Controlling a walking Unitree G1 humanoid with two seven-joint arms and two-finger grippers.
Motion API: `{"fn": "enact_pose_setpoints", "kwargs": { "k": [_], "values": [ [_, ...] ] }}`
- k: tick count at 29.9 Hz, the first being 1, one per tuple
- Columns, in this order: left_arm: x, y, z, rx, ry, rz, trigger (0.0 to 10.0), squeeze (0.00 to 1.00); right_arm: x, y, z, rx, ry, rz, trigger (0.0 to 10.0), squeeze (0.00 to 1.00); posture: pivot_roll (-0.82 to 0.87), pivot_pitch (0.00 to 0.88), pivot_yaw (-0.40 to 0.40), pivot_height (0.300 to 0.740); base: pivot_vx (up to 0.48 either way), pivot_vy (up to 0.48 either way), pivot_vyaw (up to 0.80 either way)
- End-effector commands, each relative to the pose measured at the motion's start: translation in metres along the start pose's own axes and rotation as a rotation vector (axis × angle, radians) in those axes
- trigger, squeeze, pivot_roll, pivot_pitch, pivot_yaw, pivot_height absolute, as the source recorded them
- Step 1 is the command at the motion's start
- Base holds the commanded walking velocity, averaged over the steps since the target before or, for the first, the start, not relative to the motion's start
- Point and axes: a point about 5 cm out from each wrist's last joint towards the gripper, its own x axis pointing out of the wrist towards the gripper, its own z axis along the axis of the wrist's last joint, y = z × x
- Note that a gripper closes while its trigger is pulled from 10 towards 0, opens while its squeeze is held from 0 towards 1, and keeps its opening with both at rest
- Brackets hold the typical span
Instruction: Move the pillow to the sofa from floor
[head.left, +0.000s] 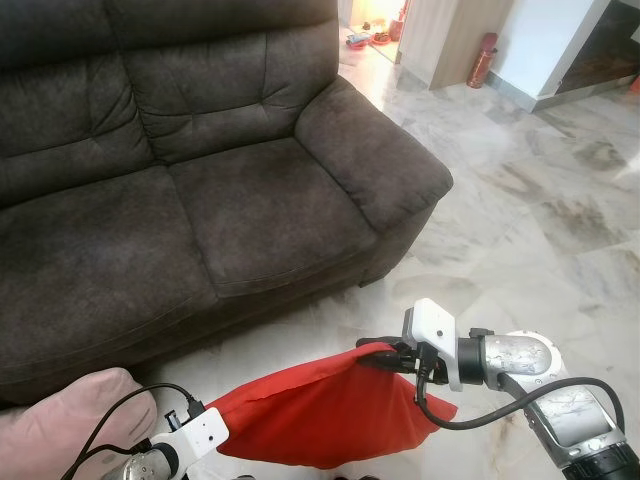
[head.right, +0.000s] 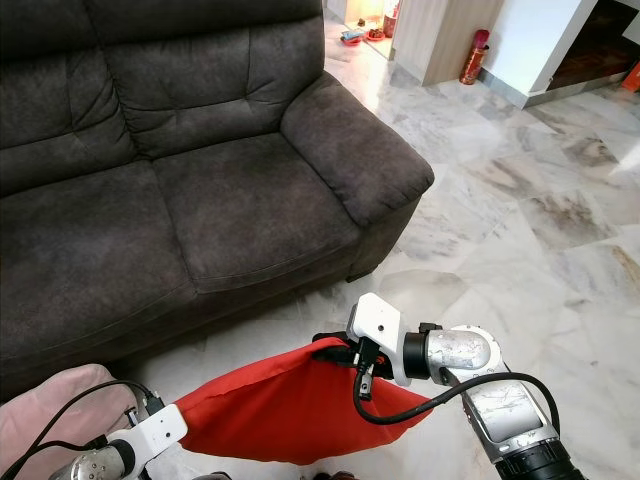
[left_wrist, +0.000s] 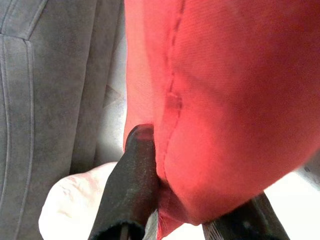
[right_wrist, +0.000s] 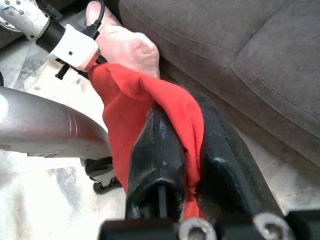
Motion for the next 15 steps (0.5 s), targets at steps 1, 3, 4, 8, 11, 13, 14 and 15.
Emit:
{"fn": "enact_pose_setpoints", "kwargs": {
  "k": [1,3,4,8,11,13,14,15],
  "values": [
    [0.0,-0.007,-0.004,0.001,0.028,-0.026,0.0,0.0,-0.005,-0.005,0.028,-0.089,-0.097,-0.016,10.0,0.0,0.11,0.086,-0.081,0.74,0.0,0.0,0.0],
    [0.0,-0.007,-0.003,-0.001,0.035,-0.013,0.0,0.0,-0.005,-0.005,0.028,-0.088,-0.097,-0.016,10.0,0.0,0.11,0.085,-0.08,0.74,0.0,0.0,0.0],
    [0.001,-0.007,-0.003,-0.005,0.038,-0.001,0.0,0.0,-0.005,-0.005,0.027,-0.087,-0.097,-0.015,10.0,0.0,0.11,0.084,-0.08,0.74,0.0,0.0,0.0],
    [0.002,-0.007,-0.003,-0.02,0.042,0.006,0.0,0.0,-0.004,-0.004,0.026,-0.083,-0.098,-0.013,10.0,0.0,0.12,0.084,-0.08,0.74,0.0,0.0,0.0],
    [0.002,-0.004,-0.001,-0.016,0.037,0.034,0.0,0.0,-0.004,-0.004,0.026,-0.083,-0.099,-0.012,10.0,0.0,0.11,0.086,-0.081,0.74,0.0,0.0,0.0],
    [0.003,0.001,0.002,-0.025,0.028,0.068,0.0,0.0,-0.004,-0.004,0.026,-0.082,-0.101,-0.012,10.0,0.0,0.11,0.087,-0.082,0.74,0.0,0.0,0.0],
    [0.004,0.012,0.006,-0.054,0.006,0.129,0.0,0.0,-0.004,-0.003,0.025,-0.081,-0.097,-0.013,10.0,0.0,0.11,0.089,-0.083,0.74,0.0,0.0,0.0],
    [0.005,0.017,0.008,-0.071,-0.003,0.158,0.0,0.0,-0.004,-0.003,0.025,-0.08,-0.097,-0.013,10.0,0.0,0.11,0.089,-0.083,0.74,0.0,0.0,0.0]
  ]
}}
